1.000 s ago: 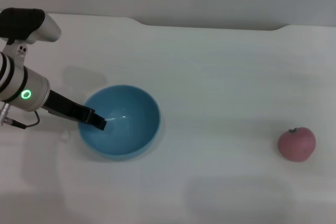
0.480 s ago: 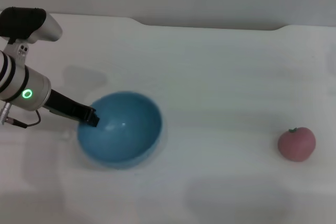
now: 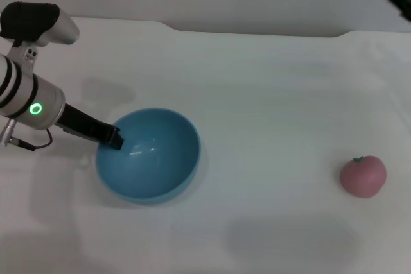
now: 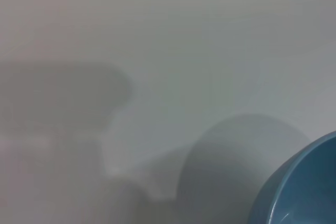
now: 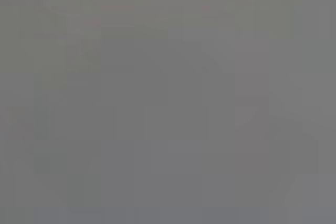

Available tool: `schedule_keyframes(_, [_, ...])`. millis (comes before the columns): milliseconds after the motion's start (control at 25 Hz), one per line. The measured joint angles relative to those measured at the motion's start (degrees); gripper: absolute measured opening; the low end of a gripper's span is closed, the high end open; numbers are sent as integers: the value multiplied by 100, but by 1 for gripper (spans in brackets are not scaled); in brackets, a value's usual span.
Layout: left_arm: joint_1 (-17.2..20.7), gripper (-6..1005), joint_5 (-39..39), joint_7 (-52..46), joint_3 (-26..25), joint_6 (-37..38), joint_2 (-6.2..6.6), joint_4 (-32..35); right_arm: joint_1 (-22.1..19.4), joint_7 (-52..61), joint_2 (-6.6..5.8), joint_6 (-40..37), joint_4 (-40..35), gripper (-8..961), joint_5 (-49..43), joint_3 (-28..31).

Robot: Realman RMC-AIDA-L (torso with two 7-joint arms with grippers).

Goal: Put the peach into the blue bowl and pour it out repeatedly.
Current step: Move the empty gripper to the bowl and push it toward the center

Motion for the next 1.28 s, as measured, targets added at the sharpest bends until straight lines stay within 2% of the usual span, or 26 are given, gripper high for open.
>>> schedule_keyframes(80, [-15, -2, 0, 0, 0, 1, 0, 0, 3, 1777, -25, -312, -850, 473, -1194, -748])
schedule_keyframes(160, [-31, -1, 1, 0, 1, -6, 1, 1, -25, 3034, -26, -795, -1691, 472, -2130, -1285])
schedule_keyframes(320, [-51, -2, 1, 4, 0, -27, 2, 13, 120, 4884, -34, -2258, -3143, 471, -4172, -1689])
schedule_keyframes(440, [-66, -2, 1, 7, 0, -47, 1, 20, 424, 5717, -81, -3163, -3440, 470, -5486, -1709])
schedule_keyframes(560, [-89, -2, 1, 8, 2, -59, -8, 20, 646, 6081, -88, -3605, -3407, 470, -6412, -1853])
schedule_keyframes(800, [-131, -1, 1, 9, 8, -68, -12, 20, 600, 6446, 66, -3799, -3360, 468, -6866, -2693])
schedule_keyframes(1280, [-205, -2, 1, 9, 114, -73, -16, 16, 503, 6642, 86, -3827, -2984, 464, -6952, -2879])
